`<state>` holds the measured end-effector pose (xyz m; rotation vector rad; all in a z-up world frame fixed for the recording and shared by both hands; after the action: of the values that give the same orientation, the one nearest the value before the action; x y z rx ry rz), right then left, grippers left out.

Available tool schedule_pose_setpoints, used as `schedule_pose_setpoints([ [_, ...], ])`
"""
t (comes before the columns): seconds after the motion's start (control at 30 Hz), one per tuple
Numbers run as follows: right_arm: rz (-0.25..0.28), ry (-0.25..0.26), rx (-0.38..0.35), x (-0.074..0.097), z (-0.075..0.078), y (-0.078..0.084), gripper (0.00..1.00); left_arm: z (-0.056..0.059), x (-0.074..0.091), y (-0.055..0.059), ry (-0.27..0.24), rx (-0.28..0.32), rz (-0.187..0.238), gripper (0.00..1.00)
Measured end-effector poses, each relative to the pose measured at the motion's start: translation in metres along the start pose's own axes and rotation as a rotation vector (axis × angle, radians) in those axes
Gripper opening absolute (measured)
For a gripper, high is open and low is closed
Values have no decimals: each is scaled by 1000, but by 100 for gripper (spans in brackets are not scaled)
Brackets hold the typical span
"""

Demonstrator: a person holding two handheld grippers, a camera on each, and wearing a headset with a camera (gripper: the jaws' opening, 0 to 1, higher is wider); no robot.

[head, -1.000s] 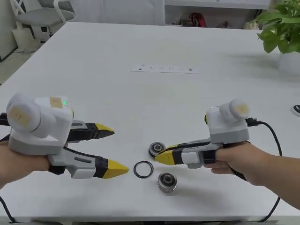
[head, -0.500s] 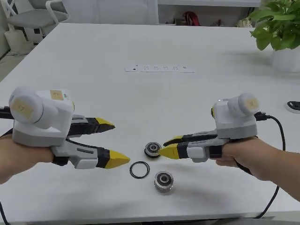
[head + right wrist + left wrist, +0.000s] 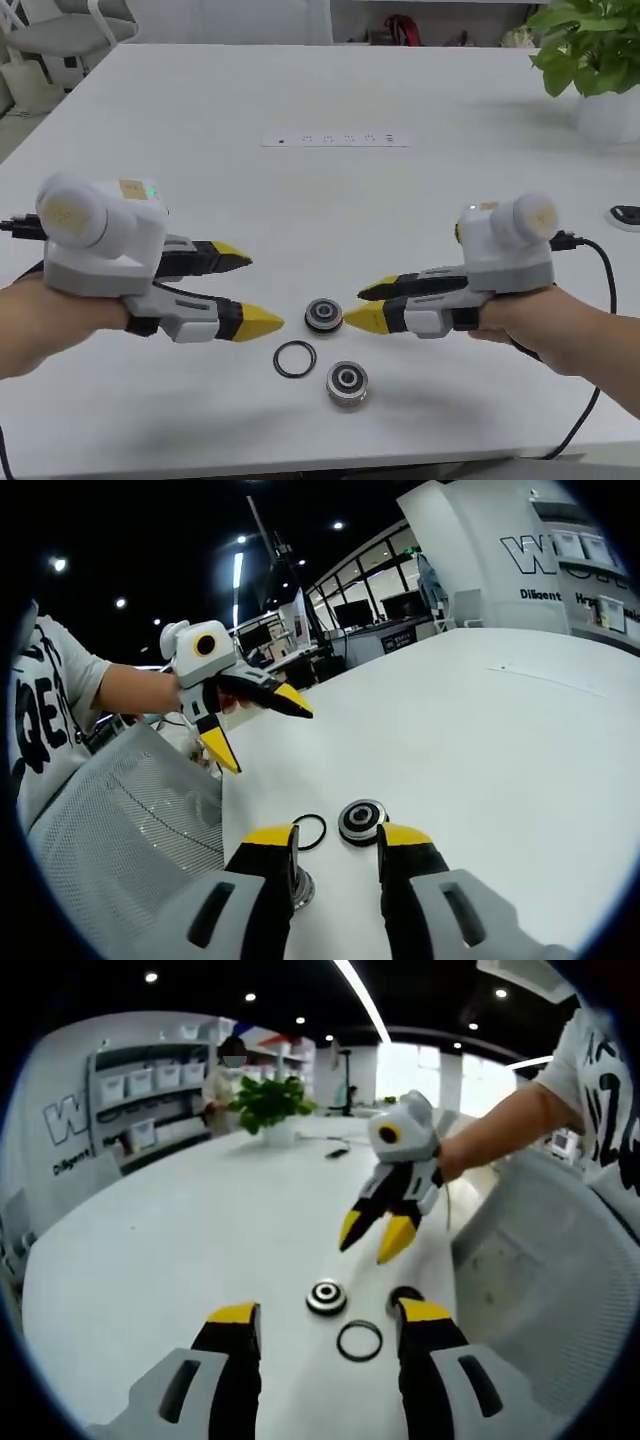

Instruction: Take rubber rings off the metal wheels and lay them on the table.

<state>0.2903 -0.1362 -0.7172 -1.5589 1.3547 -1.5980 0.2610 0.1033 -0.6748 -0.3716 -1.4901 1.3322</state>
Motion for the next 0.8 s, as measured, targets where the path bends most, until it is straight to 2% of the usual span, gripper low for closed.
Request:
schedule_pose_setpoints([
  [0.17,-26,7,45,-3,1,6,30,-2,-9,1,5,1,-9,54],
  [0.8,-51,34,68,-13,10,22,30,-5,-35,8,28,11,-36,49],
])
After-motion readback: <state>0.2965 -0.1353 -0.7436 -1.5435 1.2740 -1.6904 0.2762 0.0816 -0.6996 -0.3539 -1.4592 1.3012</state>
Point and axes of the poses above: the centre of the closed fingertips' face, and the gripper's own axes: x roughly backward along the fingers, z roughly to its right, y roughly out of its underside, the point moved 10 cm from there along x, roughly backward along the fingers, and after that the axes turned 10 degrees about x, right-handed, at the moved point
